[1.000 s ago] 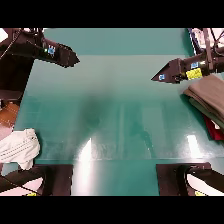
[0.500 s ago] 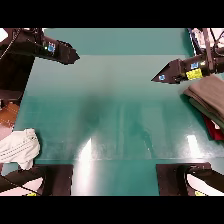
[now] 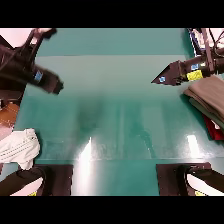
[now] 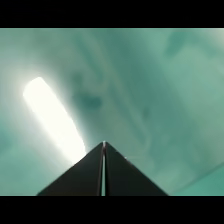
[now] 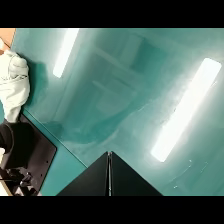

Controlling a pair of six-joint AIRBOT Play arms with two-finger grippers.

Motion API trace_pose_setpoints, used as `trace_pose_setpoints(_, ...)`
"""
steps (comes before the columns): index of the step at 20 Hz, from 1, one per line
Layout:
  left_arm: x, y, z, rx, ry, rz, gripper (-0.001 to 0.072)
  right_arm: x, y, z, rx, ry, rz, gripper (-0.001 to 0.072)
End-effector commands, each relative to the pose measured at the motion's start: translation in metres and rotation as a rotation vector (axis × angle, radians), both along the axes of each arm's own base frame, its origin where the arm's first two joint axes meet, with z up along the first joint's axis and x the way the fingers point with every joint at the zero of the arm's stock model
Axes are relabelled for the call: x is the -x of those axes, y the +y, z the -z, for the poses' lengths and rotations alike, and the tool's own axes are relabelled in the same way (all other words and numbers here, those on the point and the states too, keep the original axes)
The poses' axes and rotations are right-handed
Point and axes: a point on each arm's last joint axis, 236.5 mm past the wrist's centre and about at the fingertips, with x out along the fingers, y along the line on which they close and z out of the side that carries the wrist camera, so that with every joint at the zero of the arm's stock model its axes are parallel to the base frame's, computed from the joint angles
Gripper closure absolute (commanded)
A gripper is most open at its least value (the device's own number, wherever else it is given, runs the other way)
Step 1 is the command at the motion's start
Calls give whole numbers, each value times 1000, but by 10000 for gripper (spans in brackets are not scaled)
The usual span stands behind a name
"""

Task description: Fold the shirts.

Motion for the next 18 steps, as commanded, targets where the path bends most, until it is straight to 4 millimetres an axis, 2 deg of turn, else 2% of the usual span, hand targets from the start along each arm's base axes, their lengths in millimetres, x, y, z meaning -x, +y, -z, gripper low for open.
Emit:
trace_pose_setpoints(1, 54, 81, 45, -242, 89, -202, 680, 1, 0, 0, 14, -41, -44, 695)
trace_pose_setpoints(2, 69, 102, 56, -302, 106, -257, 601, 1, 0, 0, 17, -50, -52, 695)
trace_pose_setpoints(3, 83, 121, 67, -350, 116, -330, 292, 1, 0, 0, 19, -58, -60, 695)
trace_pose_setpoints(4, 92, 137, 75, -388, 114, -404, 158, 0, 0, 0, 23, -69, -70, 695)
trace_pose_setpoints(6, 107, 164, 91, -467, 113, -501, 158, 1, 0, 0, 26, -80, -81, 695)
trace_pose_setpoints(8, 120, 178, 114, -537, 160, -526, 158, 1, 0, 0, 27, -83, -84, 695)
trace_pose_setpoints(11, 137, 188, 152, -604, 228, -519, 158, 2, 0, 1, 31, -84, -95, 695)
trace_pose_setpoints(14, 147, 194, 180, -640, 256, -517, 158, 2, 0, 1, 32, -84, -96, 695)
trace_pose_setpoints(18, 149, 195, 199, -641, 250, -503, 159, 3, 0, 1, 31, -83, -96, 695)
